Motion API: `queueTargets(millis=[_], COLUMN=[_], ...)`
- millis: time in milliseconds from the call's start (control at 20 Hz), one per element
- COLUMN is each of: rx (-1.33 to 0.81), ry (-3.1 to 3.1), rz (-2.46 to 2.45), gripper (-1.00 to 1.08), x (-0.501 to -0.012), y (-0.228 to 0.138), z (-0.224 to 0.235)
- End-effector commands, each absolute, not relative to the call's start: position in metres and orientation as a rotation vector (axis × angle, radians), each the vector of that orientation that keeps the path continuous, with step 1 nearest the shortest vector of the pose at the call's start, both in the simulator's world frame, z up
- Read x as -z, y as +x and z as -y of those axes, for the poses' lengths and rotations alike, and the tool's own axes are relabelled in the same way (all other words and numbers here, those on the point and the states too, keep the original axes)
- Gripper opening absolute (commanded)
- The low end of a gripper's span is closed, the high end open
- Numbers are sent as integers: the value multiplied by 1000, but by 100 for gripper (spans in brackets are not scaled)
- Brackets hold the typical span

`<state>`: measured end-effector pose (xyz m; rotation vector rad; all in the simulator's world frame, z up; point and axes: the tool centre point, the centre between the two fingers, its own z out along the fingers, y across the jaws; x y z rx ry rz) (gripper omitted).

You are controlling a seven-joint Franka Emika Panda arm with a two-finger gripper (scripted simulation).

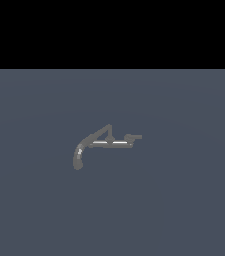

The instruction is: Turn on the faucet by rotating a designated handle.

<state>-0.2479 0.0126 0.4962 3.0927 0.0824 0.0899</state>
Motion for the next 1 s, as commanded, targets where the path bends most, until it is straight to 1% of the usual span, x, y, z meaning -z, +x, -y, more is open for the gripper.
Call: queueTargets(millis=[0,500,950], rx=[-90,-87,-80], ry=[3093,3096,3089], rz=[-82,14,269], gripper=[-100,-100,-100], x=[-496,-480,-437], y=[-248,-237,-206], z=[-13,-18,-29])
